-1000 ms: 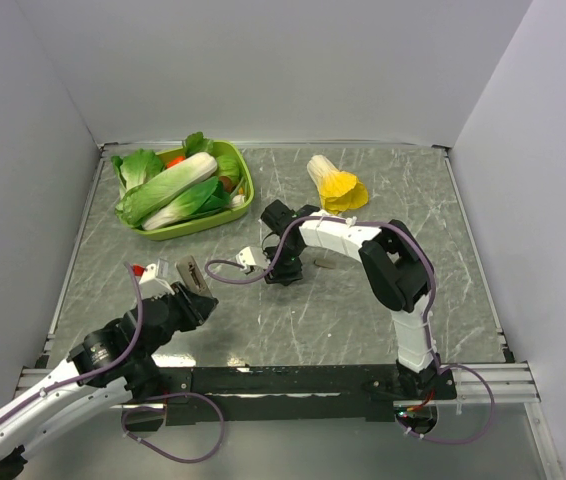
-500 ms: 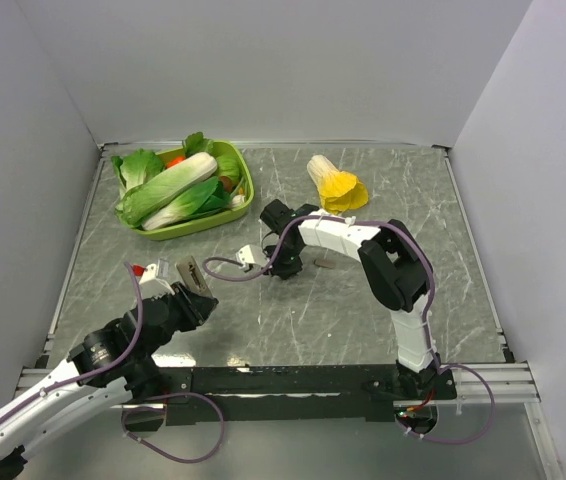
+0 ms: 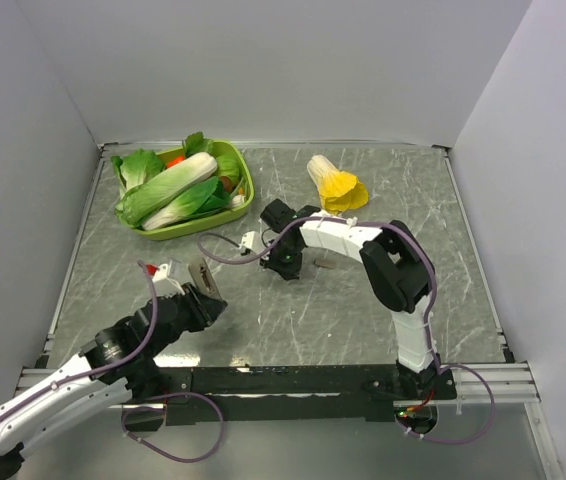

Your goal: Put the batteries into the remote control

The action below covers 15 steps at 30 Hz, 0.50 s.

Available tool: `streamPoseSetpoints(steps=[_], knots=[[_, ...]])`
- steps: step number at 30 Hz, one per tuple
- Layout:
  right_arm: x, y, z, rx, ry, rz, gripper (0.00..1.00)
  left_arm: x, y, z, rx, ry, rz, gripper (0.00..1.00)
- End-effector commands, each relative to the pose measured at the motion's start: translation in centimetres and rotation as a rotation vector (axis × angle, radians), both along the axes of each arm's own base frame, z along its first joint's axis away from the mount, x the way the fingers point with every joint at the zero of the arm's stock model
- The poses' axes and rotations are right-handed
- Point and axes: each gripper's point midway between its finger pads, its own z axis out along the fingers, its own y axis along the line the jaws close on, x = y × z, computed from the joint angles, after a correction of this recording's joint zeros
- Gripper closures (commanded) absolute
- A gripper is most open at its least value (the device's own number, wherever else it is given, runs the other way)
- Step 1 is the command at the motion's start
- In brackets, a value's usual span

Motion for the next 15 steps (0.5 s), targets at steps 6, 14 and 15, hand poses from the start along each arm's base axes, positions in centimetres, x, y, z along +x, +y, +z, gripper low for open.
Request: streamPoseSetpoints(steps=[6, 14, 15], knots=[[-0.7, -1.2, 2.2, 0.106, -0.036, -0.418, 1.00, 0.0, -3.6, -2.3, -0.082, -0.019, -0.124, 0.99], [0.8, 1.1, 9.4, 0.462, -0.124, -0.696, 1.00, 0.0, -5.7, -2.9, -0.264, -0.088, -0.171, 0.98], [0.2, 1.1, 10.6, 0.514, -0.108, -0.739, 1.00, 0.0, -5.8, -2.5, -0.274, -0.096, -0.175, 0.98]])
